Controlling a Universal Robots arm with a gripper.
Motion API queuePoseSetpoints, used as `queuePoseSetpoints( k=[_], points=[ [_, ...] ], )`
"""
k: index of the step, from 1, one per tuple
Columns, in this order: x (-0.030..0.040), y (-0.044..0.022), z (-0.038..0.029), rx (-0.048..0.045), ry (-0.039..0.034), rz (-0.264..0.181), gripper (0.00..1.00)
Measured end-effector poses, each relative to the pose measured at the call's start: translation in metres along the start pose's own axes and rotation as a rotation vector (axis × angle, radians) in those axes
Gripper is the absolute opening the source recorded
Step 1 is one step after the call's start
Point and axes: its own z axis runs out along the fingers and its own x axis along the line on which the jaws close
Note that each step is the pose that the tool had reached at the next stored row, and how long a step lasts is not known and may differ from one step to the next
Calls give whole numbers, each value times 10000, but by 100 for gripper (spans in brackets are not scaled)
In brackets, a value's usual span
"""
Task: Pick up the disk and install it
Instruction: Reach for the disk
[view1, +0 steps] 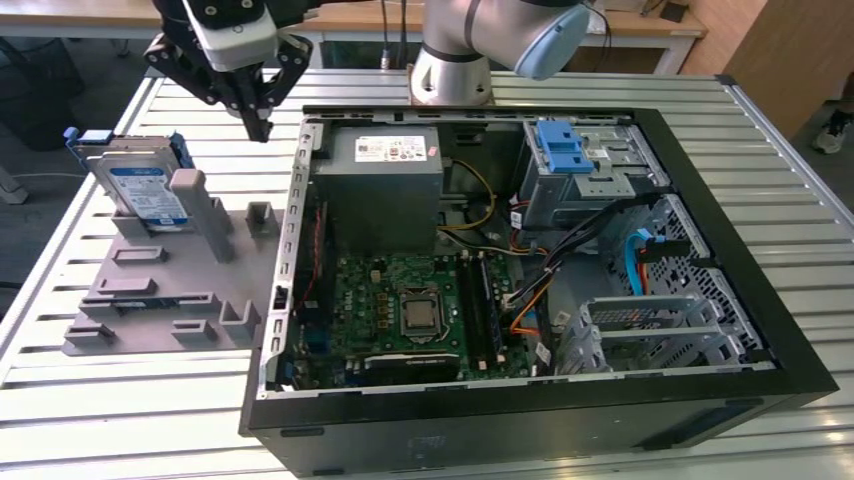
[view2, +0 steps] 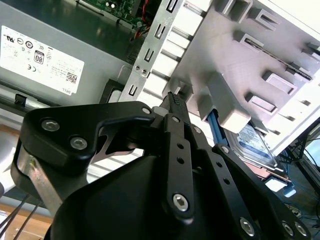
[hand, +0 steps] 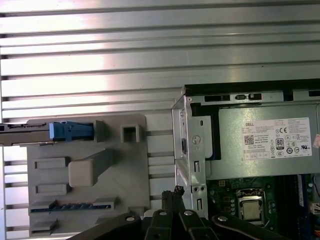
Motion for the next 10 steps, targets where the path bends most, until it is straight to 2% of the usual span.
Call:
queuePoseSetpoints(
  k=[10],
  points=[
    [19, -2, 3, 0, 0, -1, 11]
  ],
)
